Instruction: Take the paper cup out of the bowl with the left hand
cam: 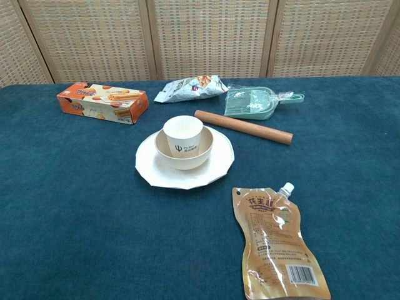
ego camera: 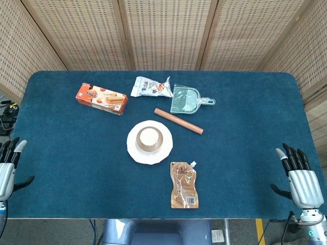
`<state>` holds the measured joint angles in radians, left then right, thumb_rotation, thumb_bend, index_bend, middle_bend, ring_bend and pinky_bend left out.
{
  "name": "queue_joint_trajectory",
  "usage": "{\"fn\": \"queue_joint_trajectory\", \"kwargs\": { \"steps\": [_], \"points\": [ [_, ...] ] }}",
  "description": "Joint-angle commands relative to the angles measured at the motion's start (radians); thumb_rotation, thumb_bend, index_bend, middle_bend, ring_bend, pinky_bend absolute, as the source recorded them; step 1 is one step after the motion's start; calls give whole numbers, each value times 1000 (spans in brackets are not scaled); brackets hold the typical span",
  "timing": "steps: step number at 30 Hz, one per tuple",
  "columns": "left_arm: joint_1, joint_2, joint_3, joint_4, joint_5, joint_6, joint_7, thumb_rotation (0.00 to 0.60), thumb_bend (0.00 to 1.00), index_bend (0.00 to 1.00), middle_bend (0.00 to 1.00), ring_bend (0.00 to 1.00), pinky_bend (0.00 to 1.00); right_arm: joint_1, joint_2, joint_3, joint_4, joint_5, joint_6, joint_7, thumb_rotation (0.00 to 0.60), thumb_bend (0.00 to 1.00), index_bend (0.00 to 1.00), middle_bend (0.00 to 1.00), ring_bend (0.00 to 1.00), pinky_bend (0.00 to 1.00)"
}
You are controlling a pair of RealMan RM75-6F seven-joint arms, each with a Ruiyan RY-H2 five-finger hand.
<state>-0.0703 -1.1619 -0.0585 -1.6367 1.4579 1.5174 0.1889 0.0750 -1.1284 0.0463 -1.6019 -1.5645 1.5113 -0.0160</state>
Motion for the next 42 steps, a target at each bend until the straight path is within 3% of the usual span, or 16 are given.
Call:
{"fn": "queue_joint_trajectory", "kwargs": {
  "steps": [1, 18, 26, 31, 36, 42],
  "points": [
    [0, 0, 0, 0, 0, 0, 0, 600, 122, 0, 0, 0, 0, 0, 0, 0, 0, -1, 0, 0, 600, 125, 25, 0, 0, 0],
    [-32, -3, -11, -14, -7, -45, 5, 600, 122, 0, 0, 0, 0, 6, 3, 11, 5, 20, -11, 15, 600, 126, 24, 0, 0, 0],
    [-213, 18, -114, -137, -90, -243, 172, 600, 122, 11, 0, 0, 0, 11, 17, 28, 11, 54, -25, 47, 600, 125, 25, 0, 0, 0],
    [-368, -14, -184, -183, -205, -405, 289, 600, 130, 85, 0, 0, 0, 9, 30, 34, 10, 72, -31, 66, 600, 126, 25, 0, 0, 0],
    [-530, -103, -230, -157, -361, -542, 410, 600, 137, 142, 0, 0, 0, 16, 35, 46, 30, 113, -62, 100, 600, 125, 25, 0, 0, 0],
    [-707, -229, -251, -68, -547, -616, 550, 600, 139, 176, 0, 0, 0, 26, 39, 62, 64, 157, -102, 149, 600, 125, 24, 0, 0, 0]
  ]
}}
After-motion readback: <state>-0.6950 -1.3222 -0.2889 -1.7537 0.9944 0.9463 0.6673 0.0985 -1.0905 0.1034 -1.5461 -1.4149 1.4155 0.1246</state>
